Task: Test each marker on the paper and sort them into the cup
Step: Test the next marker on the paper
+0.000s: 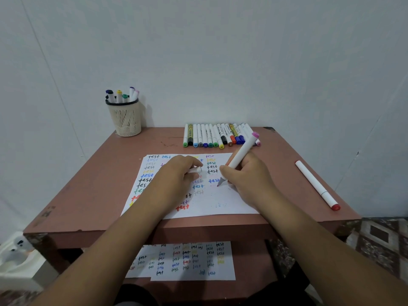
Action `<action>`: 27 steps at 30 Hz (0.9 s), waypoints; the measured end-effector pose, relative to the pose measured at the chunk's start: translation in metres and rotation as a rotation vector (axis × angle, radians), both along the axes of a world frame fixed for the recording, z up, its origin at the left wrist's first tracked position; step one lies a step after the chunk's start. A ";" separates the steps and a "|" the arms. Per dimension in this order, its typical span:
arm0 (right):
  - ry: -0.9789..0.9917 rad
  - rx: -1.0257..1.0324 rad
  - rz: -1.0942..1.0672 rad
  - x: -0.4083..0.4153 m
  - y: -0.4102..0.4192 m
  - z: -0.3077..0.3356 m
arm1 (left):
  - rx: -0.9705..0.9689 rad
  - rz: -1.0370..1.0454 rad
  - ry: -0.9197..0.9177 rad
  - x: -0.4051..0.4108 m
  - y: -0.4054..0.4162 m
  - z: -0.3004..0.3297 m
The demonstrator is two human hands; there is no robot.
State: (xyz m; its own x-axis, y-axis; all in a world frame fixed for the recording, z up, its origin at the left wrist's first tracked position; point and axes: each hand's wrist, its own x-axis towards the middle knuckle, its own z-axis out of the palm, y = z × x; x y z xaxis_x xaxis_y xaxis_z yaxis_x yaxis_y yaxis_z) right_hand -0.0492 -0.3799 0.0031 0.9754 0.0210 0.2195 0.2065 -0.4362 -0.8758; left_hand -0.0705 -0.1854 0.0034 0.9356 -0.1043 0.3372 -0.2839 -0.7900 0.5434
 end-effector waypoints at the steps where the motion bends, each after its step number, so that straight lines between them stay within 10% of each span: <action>1: -0.008 -0.007 -0.019 0.000 -0.001 0.000 | -0.001 0.005 0.003 0.000 0.000 0.000; 27: 0.006 0.011 -0.079 0.004 -0.004 -0.003 | -0.001 -0.001 0.030 -0.001 0.000 0.001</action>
State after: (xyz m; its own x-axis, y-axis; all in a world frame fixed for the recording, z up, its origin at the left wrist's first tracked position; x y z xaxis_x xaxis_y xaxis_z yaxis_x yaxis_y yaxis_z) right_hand -0.0450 -0.3835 0.0004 0.9752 -0.0584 0.2136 0.1666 -0.4417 -0.8816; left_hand -0.0715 -0.1858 0.0040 0.9454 -0.1047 0.3088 -0.2678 -0.7895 0.5522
